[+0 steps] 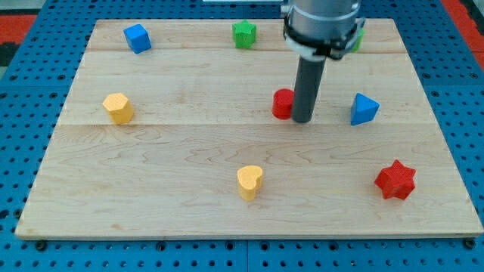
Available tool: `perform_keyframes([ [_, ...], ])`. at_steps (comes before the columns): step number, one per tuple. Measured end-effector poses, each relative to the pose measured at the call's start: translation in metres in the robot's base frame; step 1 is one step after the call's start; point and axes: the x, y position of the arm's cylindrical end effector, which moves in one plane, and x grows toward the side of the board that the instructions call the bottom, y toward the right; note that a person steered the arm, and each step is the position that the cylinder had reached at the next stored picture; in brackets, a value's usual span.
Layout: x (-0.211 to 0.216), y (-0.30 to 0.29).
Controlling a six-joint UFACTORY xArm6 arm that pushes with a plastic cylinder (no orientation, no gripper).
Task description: Push the red circle closer to the yellow hexagon
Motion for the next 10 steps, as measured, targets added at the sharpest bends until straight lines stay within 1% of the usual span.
perform_keyframes([
  [1,-0.004,-0.028],
  [2,-0.016,-0.026],
  [4,-0.031,-0.069],
  [5,-0.056,-0.078],
  [6,-0.049,-0.149],
  [7,-0.027,-0.189],
  [8,-0.076,-0.177],
  [9,-0.054,-0.234],
  [10,-0.024,-0.248],
])
